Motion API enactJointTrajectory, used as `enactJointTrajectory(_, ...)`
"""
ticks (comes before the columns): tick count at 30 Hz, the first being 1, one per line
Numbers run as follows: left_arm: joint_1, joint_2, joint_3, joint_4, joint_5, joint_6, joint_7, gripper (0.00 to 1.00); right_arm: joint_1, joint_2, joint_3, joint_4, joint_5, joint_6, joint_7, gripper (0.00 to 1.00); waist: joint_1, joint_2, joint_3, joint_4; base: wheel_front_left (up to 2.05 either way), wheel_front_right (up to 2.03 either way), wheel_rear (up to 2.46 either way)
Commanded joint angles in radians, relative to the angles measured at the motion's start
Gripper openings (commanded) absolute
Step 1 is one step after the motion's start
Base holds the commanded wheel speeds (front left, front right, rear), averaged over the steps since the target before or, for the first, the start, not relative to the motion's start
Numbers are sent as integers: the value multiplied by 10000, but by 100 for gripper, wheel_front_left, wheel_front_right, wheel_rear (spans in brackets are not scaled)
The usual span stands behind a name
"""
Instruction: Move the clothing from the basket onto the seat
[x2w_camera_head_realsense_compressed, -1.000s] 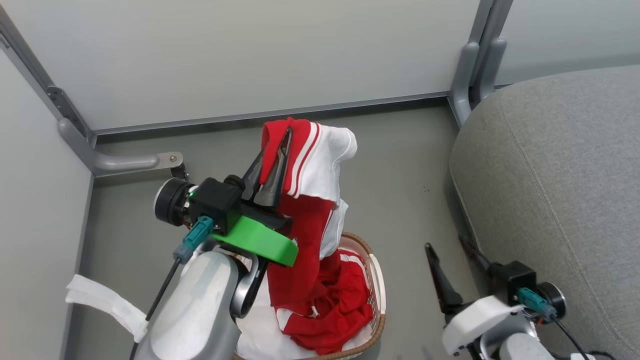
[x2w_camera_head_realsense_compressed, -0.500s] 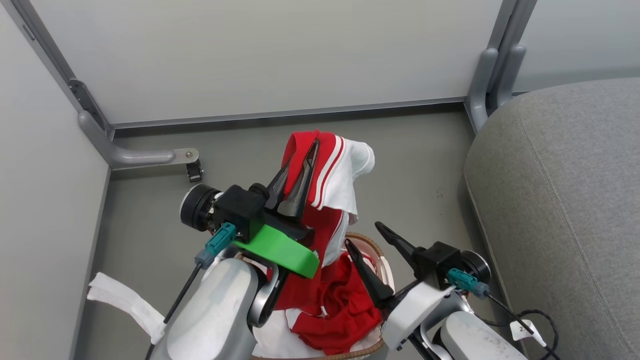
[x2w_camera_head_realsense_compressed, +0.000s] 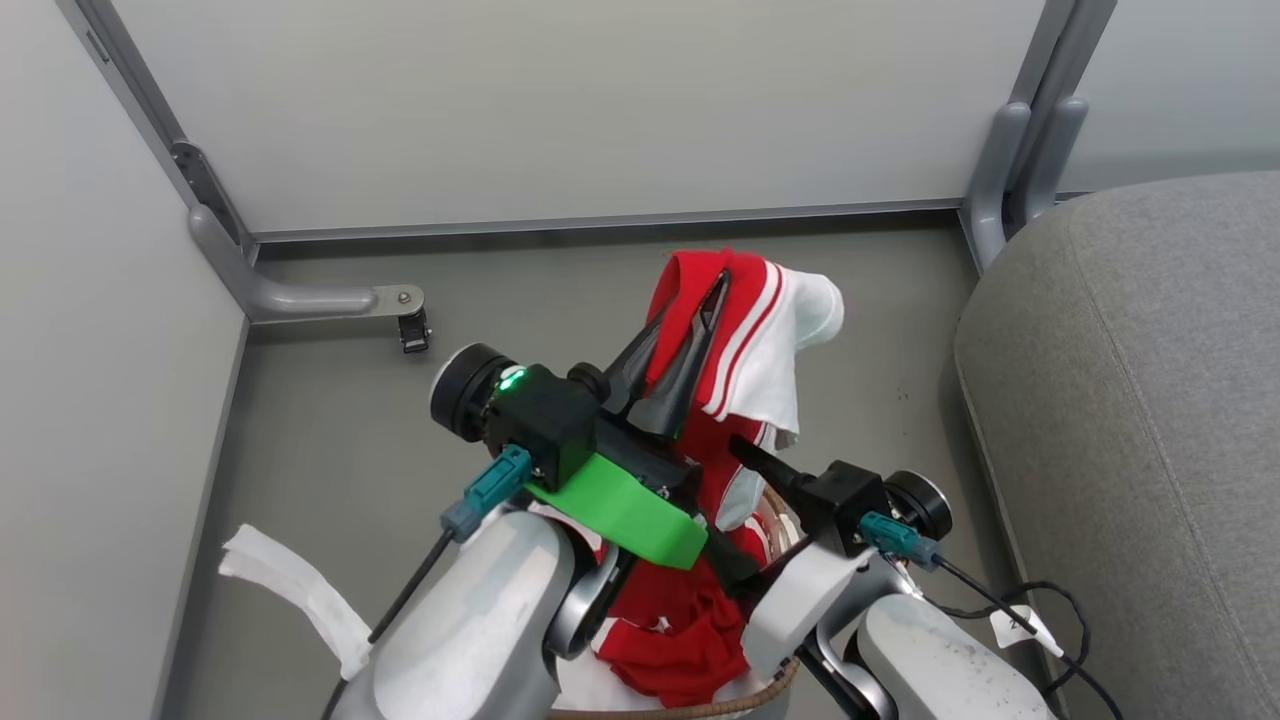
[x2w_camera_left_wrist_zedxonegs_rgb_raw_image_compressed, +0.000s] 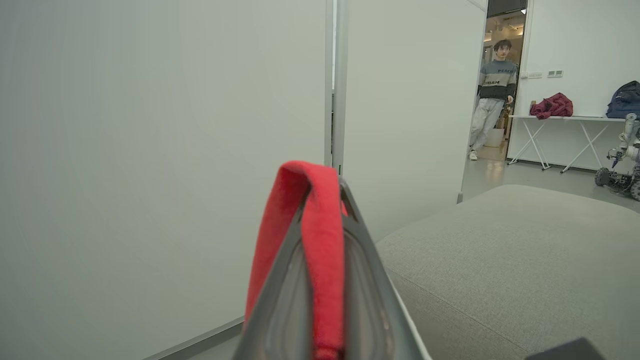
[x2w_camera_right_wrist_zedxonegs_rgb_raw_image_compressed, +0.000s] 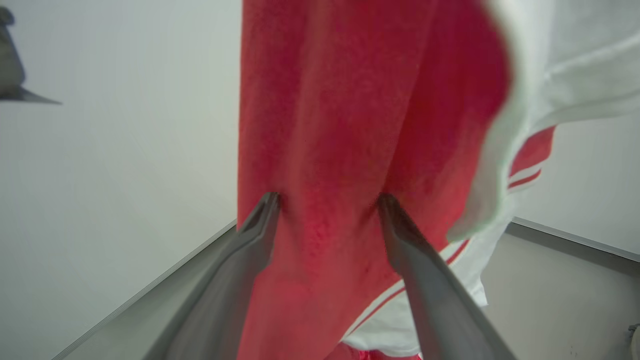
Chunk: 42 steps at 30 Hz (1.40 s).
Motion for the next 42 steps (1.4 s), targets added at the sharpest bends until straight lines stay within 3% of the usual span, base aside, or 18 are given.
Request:
enactJointTrajectory(1, -203, 19, -133, -100, -72, 63, -11, 0, -159, -43, -71, -18, -112, -8, -44, 100, 0, 0, 9, 44, 0, 0, 0)
enactJointTrajectory(11, -484, 19, -1107, -320, -538, 303, -11, 0, -494, -43, -715, -75, -758, -7, -44, 100, 0, 0, -9, 306, 0, 0, 0)
enactJointTrajectory(27, -344, 17, -1678, -546, -979, 464, -12, 0, -603, -43, -1668, 755, -1225, -8, -44, 98, 0, 0, -203, 843, 0, 0, 0)
enactJointTrajectory(28, -345, 17, -1681, -565, -990, 476, -12, 0, -636, -43, -1684, 799, -1225, -8, -44, 84, 0, 0, -189, 858, 0, 0, 0)
enactJointTrajectory(29, -350, 17, -1681, -590, -1011, 475, -12, 0, -693, -43, -1713, 849, -1224, -8, -44, 47, 0, 0, -171, 871, 0, 0, 0)
enactJointTrajectory(30, -355, 17, -1679, -606, -1020, 487, -11, 0, -737, -43, -1727, 883, -1217, -8, -44, 16, 0, 0, -158, 879, 0, 0, 0)
enactJointTrajectory(31, -362, 17, -1667, -619, -1034, 497, -11, 0, -785, -43, -1722, 914, -1198, -8, -44, 0, 0, 0, -141, 884, 0, 0, 0)
enactJointTrajectory(42, -224, 20, -1312, -339, -902, 594, -11, 0, -648, -43, -1640, 709, -1137, -7, -44, 0, 0, 0, 35, 623, 0, 0, 0)
